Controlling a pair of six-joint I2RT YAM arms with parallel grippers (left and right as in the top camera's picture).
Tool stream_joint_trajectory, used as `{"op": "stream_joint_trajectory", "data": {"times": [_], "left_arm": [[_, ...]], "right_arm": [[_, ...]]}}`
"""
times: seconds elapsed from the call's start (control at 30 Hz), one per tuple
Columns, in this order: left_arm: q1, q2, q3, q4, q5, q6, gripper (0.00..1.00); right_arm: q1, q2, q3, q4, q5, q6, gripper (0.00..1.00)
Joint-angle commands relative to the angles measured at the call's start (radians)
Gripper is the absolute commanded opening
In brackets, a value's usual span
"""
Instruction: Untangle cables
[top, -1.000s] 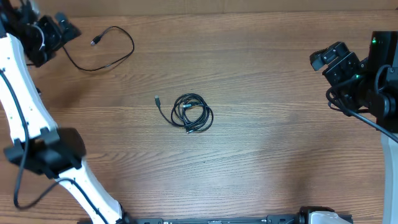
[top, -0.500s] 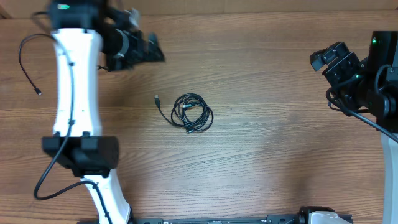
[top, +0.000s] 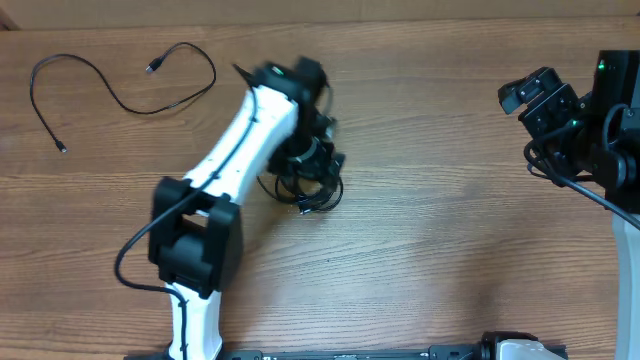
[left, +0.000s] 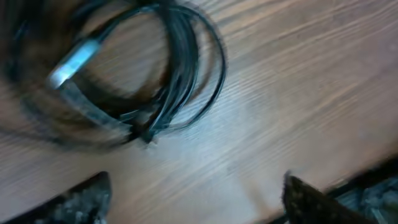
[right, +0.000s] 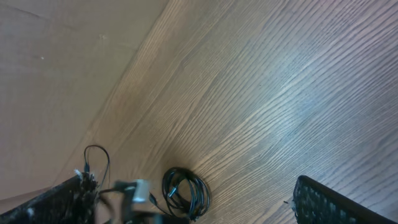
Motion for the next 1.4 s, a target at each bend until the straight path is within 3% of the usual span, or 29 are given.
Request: {"op": "stream_joint_trajectory", "data": {"times": [0.0, 0.23, 0.37, 0.43, 0.5, 0.57, 0.7, 0.9, 1.1, 1.37], "left_arm": [[-0.039, 0.007, -0.089, 0.098, -0.066, -0.01, 0.81], [-0.067, 0.007, -0.22, 0.275, -0.175, -0.089, 0.74], [-0.066, 0.007, -0.247, 0.317, -0.175, -0.088, 0.59], [-0.066, 0.007, -0.248, 0.321, -0.175, -0.089, 0.58], [-0.066, 0.007, -0.248, 0.33, -0.175, -0.089, 0.5], [-0.066, 0.007, -0.248, 0.337, -0.175, -0.089, 0.36], [-0.066, 0.007, -0.247, 0.344, -0.19, -0.089, 0.33], [-0.066, 0.007, -0.243, 0.34, -0.242, -0.089, 0.04], [-0.062, 0.006, -0.132, 0.216, -0.242, -0.131, 0.04], [-0.059, 0.005, 0.233, -0.021, -0.195, -0.201, 0.04]], "right_arm": [[-0.003, -0.004, 0.003, 0.005, 0.01, -0.005, 1.0], [-0.003, -0.004, 0.003, 0.005, 0.01, -0.005, 1.0], [-0.003, -0.004, 0.003, 0.005, 0.01, -0.005, 1.0], [-0.003, -0.004, 0.003, 0.005, 0.01, -0.005, 1.0], [-0.003, -0.004, 0.003, 0.005, 0.01, -0.005, 1.0], [-0.003, -0.004, 0.003, 0.005, 0.01, -0.005, 1.0], [-0.003, -0.004, 0.003, 0.005, 0.01, -0.005, 1.0], [-0.003, -0.004, 0.003, 0.005, 0.01, -0.005, 1.0], [-0.003, -0.004, 0.003, 0.005, 0.01, -0.005, 1.0], [-0.003, -0.004, 0.003, 0.005, 0.01, -0.005, 1.0]]}}
